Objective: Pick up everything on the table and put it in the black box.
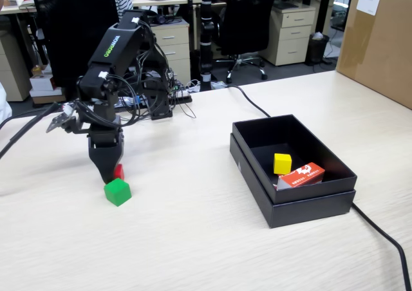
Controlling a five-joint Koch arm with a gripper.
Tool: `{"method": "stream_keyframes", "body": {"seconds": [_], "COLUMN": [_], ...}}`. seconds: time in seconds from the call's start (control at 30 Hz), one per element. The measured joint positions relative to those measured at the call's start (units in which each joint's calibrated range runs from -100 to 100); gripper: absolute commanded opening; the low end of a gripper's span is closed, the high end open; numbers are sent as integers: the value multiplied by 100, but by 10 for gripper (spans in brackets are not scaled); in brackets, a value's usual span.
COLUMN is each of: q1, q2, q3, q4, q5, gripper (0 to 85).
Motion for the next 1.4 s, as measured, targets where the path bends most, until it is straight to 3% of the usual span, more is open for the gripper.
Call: {"method": "stream_keyframes", "body": {"seconds": [0.17, 0.2, 0.37, 0.4, 0.73, 0.87, 1.03, 1.13, 1.4], "q1": [0, 0, 0, 0, 205, 674, 1822, 2437, 3053], "q2": [13, 26, 13, 26, -1126, -2861, -4311, -4324, -2628], "q3": [0, 0, -46, -55, -584, -612, -575, 91, 2036], "q4": [0, 0, 8, 0, 15, -54, -511, -689, -759], "q5": [0, 0, 0, 0, 122, 205, 679, 947, 1114], "gripper": [271, 173, 141, 11, 9, 9, 9, 9, 9]}}
